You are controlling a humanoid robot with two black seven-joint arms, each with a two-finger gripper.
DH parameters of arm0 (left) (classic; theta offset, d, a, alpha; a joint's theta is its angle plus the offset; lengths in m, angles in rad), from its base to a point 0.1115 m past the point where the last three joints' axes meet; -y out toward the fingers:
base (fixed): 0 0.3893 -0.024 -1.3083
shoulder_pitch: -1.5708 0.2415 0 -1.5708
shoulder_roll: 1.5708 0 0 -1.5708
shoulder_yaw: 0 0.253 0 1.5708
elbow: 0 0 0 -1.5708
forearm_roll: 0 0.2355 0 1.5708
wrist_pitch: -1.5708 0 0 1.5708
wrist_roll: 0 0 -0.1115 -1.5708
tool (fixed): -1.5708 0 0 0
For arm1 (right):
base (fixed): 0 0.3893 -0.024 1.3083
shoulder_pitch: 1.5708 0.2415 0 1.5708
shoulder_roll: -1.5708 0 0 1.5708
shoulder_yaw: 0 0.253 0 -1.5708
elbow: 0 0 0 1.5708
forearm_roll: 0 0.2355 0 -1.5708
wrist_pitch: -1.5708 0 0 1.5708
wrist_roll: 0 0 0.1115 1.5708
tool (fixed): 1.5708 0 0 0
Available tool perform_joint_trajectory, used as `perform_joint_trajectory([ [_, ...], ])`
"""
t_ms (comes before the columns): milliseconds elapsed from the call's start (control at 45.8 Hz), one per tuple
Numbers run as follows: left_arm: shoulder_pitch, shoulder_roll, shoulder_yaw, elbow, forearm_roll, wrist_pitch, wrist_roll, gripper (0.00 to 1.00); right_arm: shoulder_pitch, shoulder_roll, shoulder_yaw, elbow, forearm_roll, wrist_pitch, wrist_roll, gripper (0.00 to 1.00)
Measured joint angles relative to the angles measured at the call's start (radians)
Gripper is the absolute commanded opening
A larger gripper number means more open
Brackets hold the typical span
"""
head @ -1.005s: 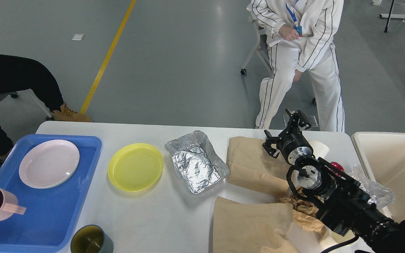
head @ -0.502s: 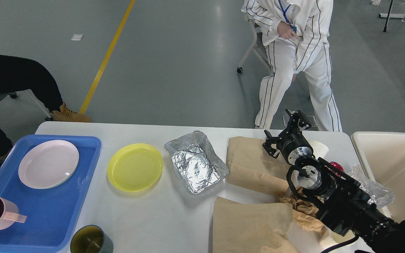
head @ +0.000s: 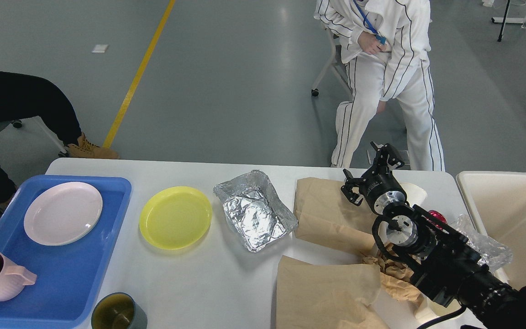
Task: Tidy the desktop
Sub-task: 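Carry the dark red cup into the blue tray and release it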
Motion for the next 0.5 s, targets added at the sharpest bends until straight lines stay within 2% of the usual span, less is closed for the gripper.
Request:
perform_joint_trajectory([
  [66, 0.005, 0.000, -0.004, 0.000, 0.000, 0.000, 0.000, 0.37, 0.000, 0.000, 0.000, 0.000, 0.000, 0.000, 0.000, 1.00],
  [131, 0.006, 0.000, -0.006, 0.000, 0.000, 0.000, 0.000, 0.48, 0.000, 0.000, 0.000, 0.000, 0.000, 0.000, 0.000, 1.00],
  [240, 0.005, 0.001, -0.006, 0.000, 0.000, 0.000, 0.000, 0.81, 0.000, 0.000, 0.000, 0.000, 0.000, 0.000, 0.000, 1.00],
  [284, 0.002, 0.001, -0.006, 0.000, 0.001, 0.000, 0.000, 0.89, 0.000, 0.000, 0.000, 0.000, 0.000, 0.000, 0.000, 1.00],
  [415, -0.044, 0.004, -0.001, -0.007, 0.002, 0.000, 0.001, 0.94, 0.000, 0.000, 0.000, 0.000, 0.000, 0.000, 0.000, 1.00],
  [502, -0.129, 0.005, 0.012, -0.027, 0.004, 0.000, 0.006, 0.94, 0.000, 0.000, 0.000, 0.000, 0.000, 0.000, 0.000, 1.00],
])
